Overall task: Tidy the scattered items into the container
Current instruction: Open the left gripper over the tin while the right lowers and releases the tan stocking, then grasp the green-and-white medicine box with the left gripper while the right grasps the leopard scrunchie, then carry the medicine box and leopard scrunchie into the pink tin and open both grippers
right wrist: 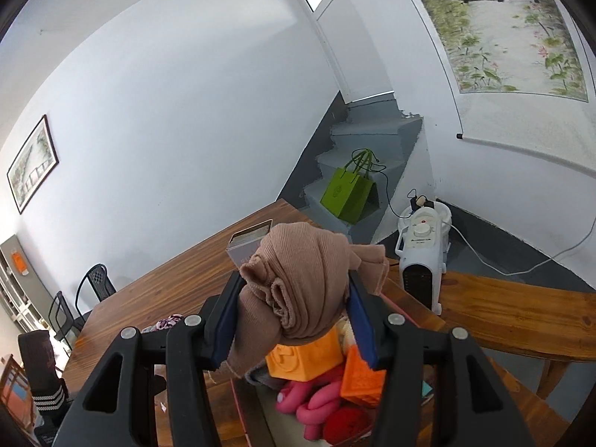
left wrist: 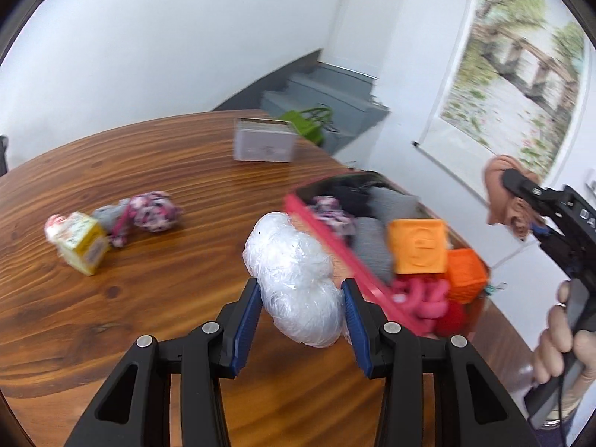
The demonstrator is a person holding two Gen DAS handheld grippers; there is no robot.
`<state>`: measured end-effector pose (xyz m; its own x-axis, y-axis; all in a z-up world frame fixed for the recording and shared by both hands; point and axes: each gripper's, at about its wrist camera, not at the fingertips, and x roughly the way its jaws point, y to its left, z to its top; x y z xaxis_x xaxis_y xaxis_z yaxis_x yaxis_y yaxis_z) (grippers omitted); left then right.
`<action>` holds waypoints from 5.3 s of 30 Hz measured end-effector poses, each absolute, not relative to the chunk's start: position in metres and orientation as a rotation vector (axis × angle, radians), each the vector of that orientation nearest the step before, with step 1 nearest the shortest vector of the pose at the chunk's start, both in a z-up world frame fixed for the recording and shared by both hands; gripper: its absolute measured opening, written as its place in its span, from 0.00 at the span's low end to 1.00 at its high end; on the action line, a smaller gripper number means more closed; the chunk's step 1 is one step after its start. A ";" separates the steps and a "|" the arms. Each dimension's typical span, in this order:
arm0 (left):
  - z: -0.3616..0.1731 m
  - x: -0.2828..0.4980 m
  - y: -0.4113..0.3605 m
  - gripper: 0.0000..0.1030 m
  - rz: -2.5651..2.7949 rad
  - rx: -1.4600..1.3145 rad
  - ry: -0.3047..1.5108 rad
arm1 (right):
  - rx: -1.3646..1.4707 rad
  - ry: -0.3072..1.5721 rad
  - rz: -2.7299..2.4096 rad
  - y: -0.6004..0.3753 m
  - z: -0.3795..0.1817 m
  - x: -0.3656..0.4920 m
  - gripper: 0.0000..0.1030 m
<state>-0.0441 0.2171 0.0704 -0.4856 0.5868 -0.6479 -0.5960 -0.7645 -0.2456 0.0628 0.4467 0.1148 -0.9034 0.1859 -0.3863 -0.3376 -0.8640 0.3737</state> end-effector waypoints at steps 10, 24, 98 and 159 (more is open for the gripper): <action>0.073 -0.010 0.302 0.45 2.053 -0.954 0.097 | -0.464 0.704 2.730 0.468 0.108 0.077 0.55; 0.079 -0.003 0.289 0.80 2.012 -0.920 0.062 | -0.523 0.611 2.763 0.467 0.116 0.054 0.55; 0.005 -0.226 0.082 0.94 2.522 -1.115 0.095 | -0.915 0.068 2.981 0.284 0.055 -0.031 0.71; 0.032 -0.170 0.047 0.71 2.566 -1.183 -0.142 | -1.031 0.244 3.039 0.270 0.070 -0.104 0.45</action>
